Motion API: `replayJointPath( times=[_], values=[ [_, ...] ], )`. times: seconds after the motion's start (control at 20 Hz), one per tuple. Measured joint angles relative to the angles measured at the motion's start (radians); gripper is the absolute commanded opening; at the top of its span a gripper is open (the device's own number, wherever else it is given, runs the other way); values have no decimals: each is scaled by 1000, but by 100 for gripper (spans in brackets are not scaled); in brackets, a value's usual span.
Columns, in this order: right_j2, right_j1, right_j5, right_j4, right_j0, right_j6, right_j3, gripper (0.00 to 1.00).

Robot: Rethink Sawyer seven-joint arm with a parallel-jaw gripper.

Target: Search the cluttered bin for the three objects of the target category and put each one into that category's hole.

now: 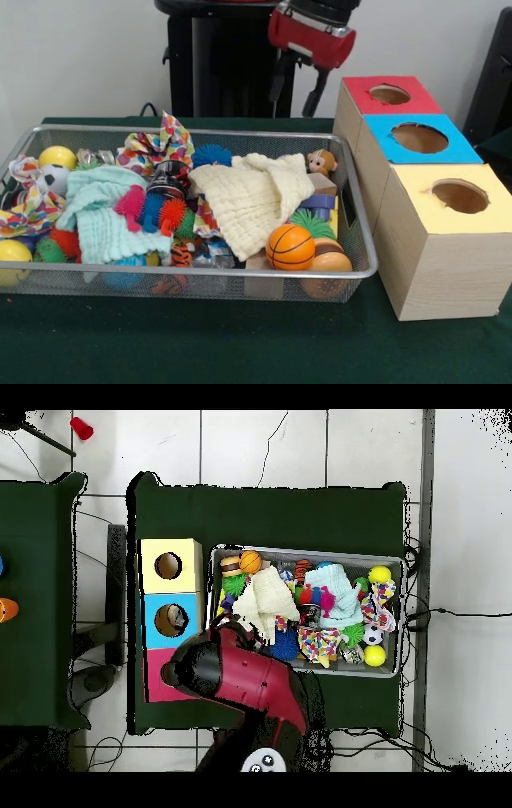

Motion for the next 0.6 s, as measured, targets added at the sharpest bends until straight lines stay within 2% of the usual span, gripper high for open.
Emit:
replayJointPath(
  times=[0.2,0.6],
  values=[
    [68,-1,-96,-44,-94,0,23,100],
    [172,0,-110,-100,-233,0,33,100]
  ],
)
